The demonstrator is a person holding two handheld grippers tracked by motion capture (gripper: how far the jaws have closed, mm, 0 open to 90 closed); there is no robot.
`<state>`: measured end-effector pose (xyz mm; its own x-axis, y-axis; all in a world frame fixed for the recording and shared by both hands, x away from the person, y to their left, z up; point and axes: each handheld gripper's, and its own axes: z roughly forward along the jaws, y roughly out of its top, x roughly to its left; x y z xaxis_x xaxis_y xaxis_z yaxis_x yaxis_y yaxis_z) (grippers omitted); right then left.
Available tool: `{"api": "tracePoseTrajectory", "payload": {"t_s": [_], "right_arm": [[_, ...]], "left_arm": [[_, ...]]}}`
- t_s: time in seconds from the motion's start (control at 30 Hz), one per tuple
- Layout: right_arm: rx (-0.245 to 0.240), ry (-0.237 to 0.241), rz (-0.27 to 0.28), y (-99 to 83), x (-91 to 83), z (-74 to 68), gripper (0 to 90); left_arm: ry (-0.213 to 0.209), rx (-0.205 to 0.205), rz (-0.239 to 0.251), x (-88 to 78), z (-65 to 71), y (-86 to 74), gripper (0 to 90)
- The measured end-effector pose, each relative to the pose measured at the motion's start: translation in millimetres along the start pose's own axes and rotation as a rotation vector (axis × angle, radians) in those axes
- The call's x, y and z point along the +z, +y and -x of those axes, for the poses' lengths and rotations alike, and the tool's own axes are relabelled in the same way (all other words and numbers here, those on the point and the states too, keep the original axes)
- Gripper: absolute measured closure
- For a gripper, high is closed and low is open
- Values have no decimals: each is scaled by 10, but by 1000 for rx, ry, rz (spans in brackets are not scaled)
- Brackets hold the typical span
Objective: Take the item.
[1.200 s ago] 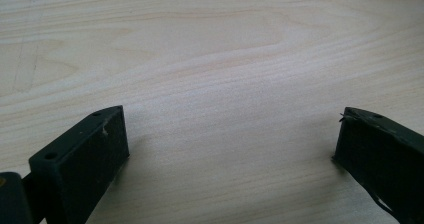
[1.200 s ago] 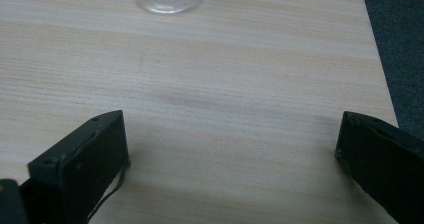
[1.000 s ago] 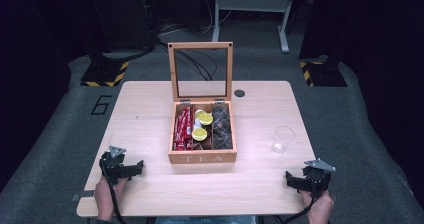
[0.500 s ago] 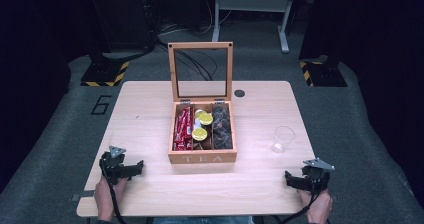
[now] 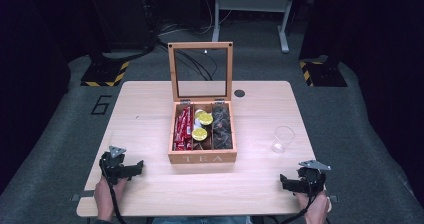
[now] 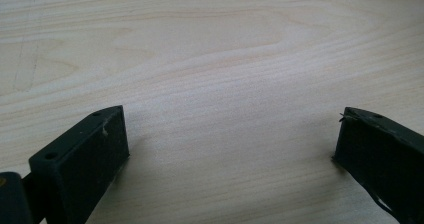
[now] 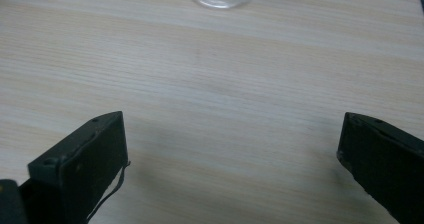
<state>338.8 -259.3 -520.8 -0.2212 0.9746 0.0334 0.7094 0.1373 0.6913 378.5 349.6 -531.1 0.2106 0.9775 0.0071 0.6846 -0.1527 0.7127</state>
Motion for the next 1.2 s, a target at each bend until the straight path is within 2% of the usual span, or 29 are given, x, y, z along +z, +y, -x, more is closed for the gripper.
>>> {"api": "tracePoseTrajectory", "payload": {"t_s": [0.3, 0.53, 0.67, 0.9, 0.97, 1.03, 1.17, 1.2], "right_arm": [[-45, 75, 24, 136, -145, -249, 0], [-94, 125, 39, 296, -244, -446, 0], [-138, 144, 43, 428, -273, -562, 0], [-219, 182, 48, 668, -257, -794, 0], [-224, 192, 47, 725, -250, -871, 0], [-253, 200, 50, 787, -230, -927, 0], [-279, 213, 42, 879, -205, -1008, 0], [-272, 214, 42, 892, -198, -1029, 0]], "left_arm": [[-1, 1, -1, 0, 0, 1, 3], [-1, 2, -1, 0, -1, 1, 3], [-1, 2, -2, 0, -1, 2, 3], [1, -1, 3, 4, 2, 0, 3], [1, -1, 2, 4, 2, 0, 3], [1, -1, 2, 4, 2, 0, 3], [1, -1, 3, 4, 2, 0, 3], [1, 0, 2, 3, 2, 0, 3]]}}
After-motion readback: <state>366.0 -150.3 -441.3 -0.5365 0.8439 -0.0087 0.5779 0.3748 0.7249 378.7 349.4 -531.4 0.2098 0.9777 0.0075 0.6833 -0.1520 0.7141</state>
